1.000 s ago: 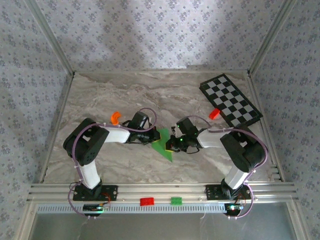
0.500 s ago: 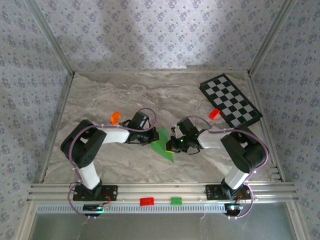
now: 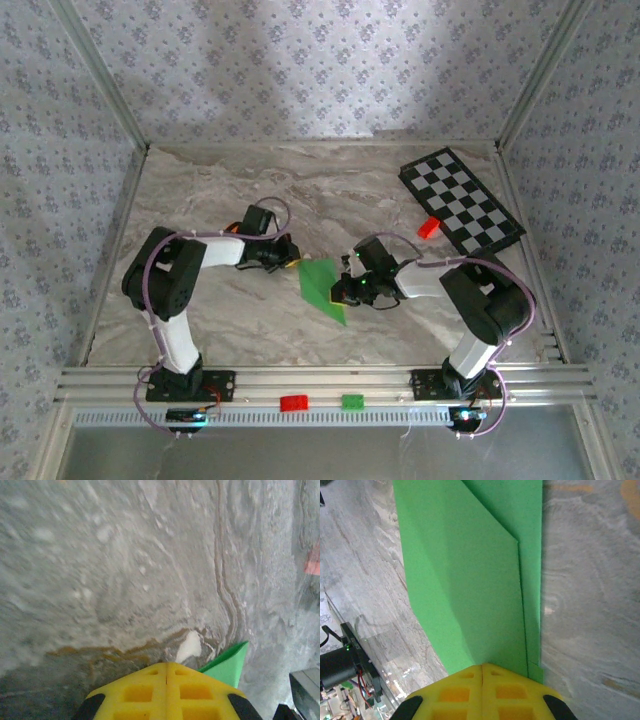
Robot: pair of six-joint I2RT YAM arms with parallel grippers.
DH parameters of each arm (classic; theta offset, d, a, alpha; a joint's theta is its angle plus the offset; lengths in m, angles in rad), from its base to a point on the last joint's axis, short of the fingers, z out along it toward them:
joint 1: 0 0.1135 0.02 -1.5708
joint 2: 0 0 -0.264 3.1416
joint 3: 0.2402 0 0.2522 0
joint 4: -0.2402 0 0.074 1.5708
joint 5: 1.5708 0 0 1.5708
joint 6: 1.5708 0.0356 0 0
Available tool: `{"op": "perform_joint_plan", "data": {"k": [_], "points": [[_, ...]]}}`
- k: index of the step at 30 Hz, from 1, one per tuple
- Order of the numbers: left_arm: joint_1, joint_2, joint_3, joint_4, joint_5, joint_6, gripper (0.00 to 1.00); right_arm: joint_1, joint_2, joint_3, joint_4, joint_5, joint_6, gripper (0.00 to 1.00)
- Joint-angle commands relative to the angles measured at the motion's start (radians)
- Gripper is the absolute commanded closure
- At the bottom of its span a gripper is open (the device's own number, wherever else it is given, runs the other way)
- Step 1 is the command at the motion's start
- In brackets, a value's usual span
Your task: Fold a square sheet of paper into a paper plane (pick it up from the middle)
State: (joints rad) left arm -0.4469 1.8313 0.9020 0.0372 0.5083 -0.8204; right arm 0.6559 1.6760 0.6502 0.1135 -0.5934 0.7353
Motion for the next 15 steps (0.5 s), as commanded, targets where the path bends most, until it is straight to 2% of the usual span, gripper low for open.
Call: {"op": "perform_joint_plan", "data": {"k": [1,5,8,15], "points": [[-0.017,-0.041,0.039,-0.101,-0.025,0.041,0.95,0.021,0.067,-0.060,-0.164,0.055,-0.020,1.00],[-0.035,-0.115,0.030,-0.154,-0.083,0.051,0.95,0.022,0.065,-0.055,-0.166,0.053,-0.021,1.00],[-0.055,-0.163,-0.005,-0.133,-0.109,0.030,0.94,0.022,0.062,-0.052,-0.168,0.050,-0.023,1.00],[-0.118,-0.157,-0.041,-0.025,-0.062,0.020,0.94,0.022,0.057,-0.051,-0.173,0.053,-0.027,1.00]]}}
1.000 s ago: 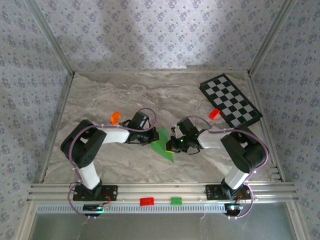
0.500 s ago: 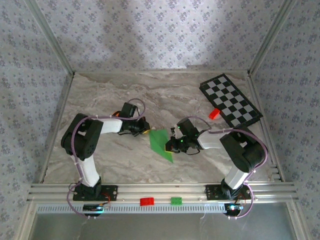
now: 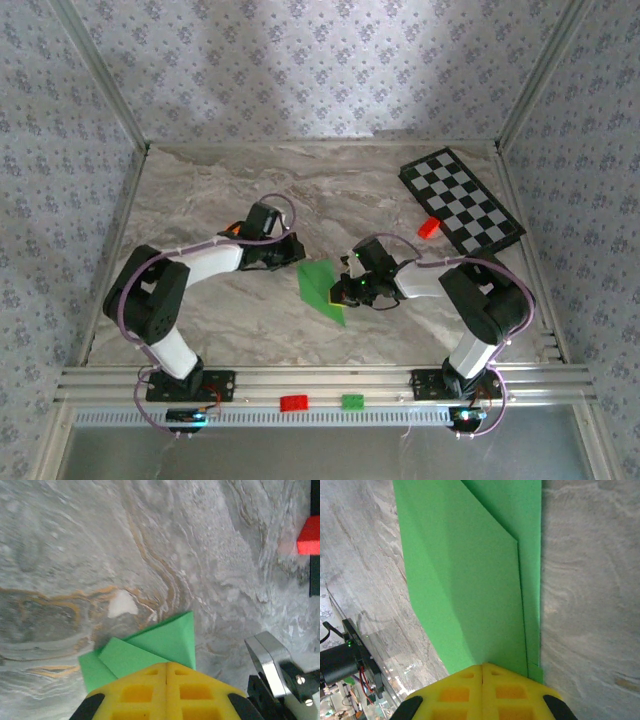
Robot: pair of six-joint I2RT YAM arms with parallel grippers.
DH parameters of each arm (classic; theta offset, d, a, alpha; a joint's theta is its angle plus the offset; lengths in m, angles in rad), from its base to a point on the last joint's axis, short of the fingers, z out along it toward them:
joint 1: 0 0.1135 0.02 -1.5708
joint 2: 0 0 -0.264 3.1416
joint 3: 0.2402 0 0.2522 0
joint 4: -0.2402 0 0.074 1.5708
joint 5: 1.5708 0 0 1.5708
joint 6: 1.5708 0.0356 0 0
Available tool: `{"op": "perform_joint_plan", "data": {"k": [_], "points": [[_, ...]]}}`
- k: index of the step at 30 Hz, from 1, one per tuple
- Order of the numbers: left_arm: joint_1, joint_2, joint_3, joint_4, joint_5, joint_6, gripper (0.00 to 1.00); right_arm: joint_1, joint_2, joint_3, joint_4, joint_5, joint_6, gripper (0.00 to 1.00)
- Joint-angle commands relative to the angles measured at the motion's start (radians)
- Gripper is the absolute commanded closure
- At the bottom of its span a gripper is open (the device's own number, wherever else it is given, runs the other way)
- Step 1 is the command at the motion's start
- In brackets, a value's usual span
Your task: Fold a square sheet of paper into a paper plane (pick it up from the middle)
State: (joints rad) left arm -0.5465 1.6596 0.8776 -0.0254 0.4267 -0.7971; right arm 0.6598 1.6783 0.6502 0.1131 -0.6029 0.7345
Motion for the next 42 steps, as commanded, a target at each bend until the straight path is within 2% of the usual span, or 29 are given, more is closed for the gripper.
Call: {"op": "perform_joint_plan", "data": {"k": [1,4,12,19,23,25,28,32,37,42], "points": [[-0.023,0.031,-0.020,0.055,0.032,-0.009,0.94,0.019,0.055,-0.053,-0.170,0.063,-0.025,1.00],[-0.024,0.077,-0.034,0.101,0.068,-0.026,0.94,0.019,0.052,-0.055,-0.170,0.061,-0.025,0.99],[0.022,0.163,-0.037,0.074,0.054,0.034,0.95,0.018,0.041,-0.061,-0.176,0.064,-0.027,0.99],[0.114,0.156,-0.020,0.035,0.081,0.079,0.95,0.024,0.030,-0.062,-0.178,0.060,-0.024,1.00],[0.126,0.108,-0.027,0.038,0.099,0.071,0.95,0.030,0.019,-0.045,-0.183,0.043,-0.022,0.99],[0.122,0.060,-0.040,0.058,0.109,0.050,0.94,0.037,0.003,-0.027,-0.181,0.030,-0.023,0.97],[0.111,-0.032,-0.055,0.038,0.064,0.032,0.93,0.054,-0.048,0.020,-0.180,0.014,-0.023,0.93],[0.066,-0.112,-0.077,0.009,0.016,0.019,0.91,0.051,-0.179,0.049,-0.197,0.054,-0.021,0.92],[-0.049,-0.098,-0.086,0.011,-0.022,0.021,0.91,-0.013,-0.378,-0.042,-0.214,0.140,0.041,0.81],[-0.088,-0.035,-0.079,0.023,-0.037,0.019,0.91,-0.055,-0.536,-0.156,-0.247,0.178,0.106,0.72]]}}
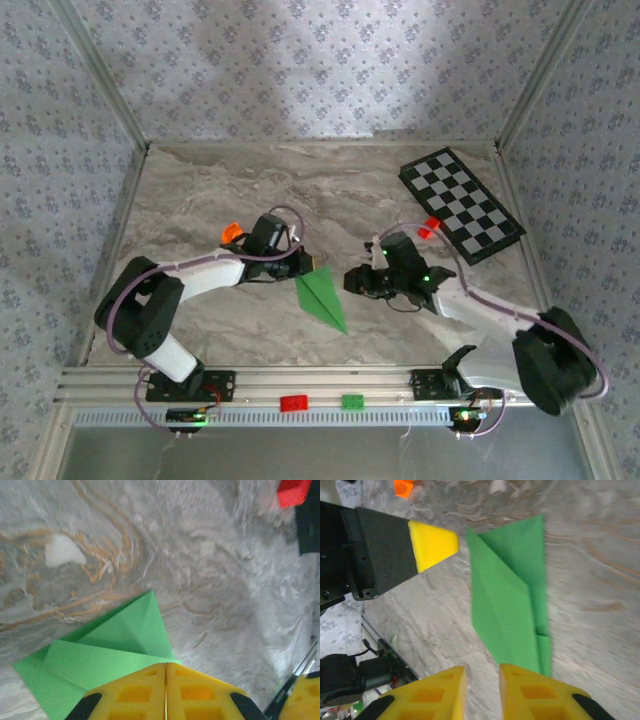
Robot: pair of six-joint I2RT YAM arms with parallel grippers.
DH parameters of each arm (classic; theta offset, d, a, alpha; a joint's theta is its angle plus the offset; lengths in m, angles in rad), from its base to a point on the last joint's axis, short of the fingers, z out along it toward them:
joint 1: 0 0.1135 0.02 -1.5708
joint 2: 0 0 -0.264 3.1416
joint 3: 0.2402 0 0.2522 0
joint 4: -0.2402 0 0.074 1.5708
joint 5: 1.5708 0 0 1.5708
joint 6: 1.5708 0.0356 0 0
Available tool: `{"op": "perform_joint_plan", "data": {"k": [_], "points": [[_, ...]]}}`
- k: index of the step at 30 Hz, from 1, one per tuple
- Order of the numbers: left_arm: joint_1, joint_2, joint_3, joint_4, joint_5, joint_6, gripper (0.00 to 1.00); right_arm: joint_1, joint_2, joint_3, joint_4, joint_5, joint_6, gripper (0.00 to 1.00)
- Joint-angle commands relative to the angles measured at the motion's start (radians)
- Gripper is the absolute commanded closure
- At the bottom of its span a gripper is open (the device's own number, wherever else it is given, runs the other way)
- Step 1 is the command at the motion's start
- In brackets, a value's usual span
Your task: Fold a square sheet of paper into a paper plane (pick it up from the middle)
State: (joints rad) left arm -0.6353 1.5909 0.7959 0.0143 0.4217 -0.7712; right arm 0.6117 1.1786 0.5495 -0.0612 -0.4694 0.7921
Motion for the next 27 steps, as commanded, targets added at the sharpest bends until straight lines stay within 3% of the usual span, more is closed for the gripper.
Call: {"op": "perform_joint_plan", "data": {"k": [1,12,17,27], "points": [[-0.001,0.048,0.006,-0.011,-0.031,-0.008,0.91,-0.007,-0.053,-0.067,-0.077,0.040,0.051,0.72],[-0.003,0.174,0.004,-0.046,-0.064,0.027,0.93,0.071,-0.056,-0.145,-0.069,0.029,0.132,0.68],[-0.004,0.179,-0.027,-0.037,-0.076,0.017,0.93,0.100,-0.065,-0.186,-0.040,0.021,0.219,0.60],[-0.003,0.172,-0.037,-0.013,-0.064,-0.009,0.94,0.185,-0.080,-0.241,0.042,0.119,0.398,0.55]]}}
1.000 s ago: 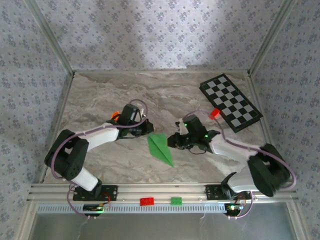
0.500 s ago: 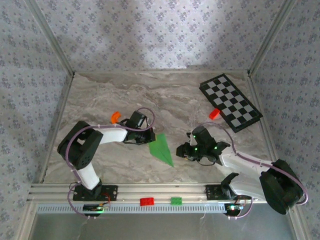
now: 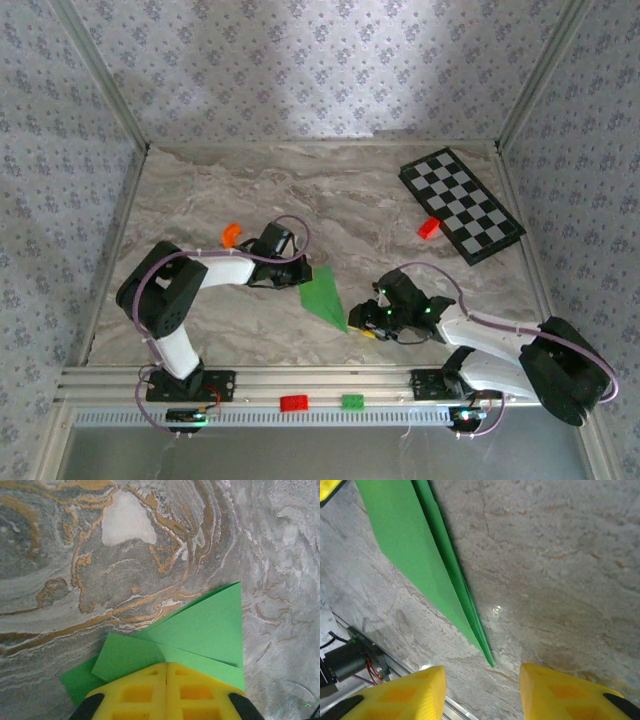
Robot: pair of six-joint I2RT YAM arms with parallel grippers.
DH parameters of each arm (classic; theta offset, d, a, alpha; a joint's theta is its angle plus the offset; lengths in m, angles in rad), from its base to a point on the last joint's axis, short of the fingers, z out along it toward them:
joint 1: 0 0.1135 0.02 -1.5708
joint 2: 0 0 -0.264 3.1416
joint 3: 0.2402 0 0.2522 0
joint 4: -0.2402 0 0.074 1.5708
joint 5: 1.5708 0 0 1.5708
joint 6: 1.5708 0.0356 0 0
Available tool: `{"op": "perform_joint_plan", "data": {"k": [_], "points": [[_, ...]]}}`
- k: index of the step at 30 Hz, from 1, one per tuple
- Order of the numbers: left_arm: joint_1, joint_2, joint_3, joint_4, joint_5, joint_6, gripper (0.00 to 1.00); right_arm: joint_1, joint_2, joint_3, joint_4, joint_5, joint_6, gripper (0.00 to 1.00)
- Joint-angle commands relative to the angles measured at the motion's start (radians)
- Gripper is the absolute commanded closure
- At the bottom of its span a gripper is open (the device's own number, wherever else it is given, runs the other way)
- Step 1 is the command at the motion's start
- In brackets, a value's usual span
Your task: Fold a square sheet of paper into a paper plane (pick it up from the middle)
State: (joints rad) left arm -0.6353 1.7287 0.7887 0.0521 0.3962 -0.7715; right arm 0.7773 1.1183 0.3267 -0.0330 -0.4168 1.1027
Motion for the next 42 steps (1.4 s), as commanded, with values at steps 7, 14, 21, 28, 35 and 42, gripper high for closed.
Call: {"op": "perform_joint_plan", "data": {"k": [7,14,21,28,35,42], "points": [[-0.004,0.036,-0.056,-0.013,-0.017,-0.042,0.94,0.061,0.000,-0.032,0.110,0.079,0.156,0.53],[-0.004,0.032,-0.060,-0.005,-0.002,-0.059,0.94,0.071,0.057,-0.017,0.128,0.080,0.160,0.53],[-0.005,0.038,-0.066,0.038,0.043,-0.108,0.94,0.070,0.078,-0.017,0.145,0.071,0.160,0.54],[-0.035,0.048,-0.073,0.080,0.057,-0.170,0.94,0.061,0.069,-0.023,0.133,0.064,0.159,0.54],[-0.059,0.051,-0.069,0.085,0.049,-0.193,0.94,0.045,0.036,-0.037,0.130,0.067,0.158,0.55],[-0.060,0.053,-0.058,0.069,0.051,-0.174,0.94,0.032,-0.017,-0.031,0.150,0.056,0.119,0.59]]}}
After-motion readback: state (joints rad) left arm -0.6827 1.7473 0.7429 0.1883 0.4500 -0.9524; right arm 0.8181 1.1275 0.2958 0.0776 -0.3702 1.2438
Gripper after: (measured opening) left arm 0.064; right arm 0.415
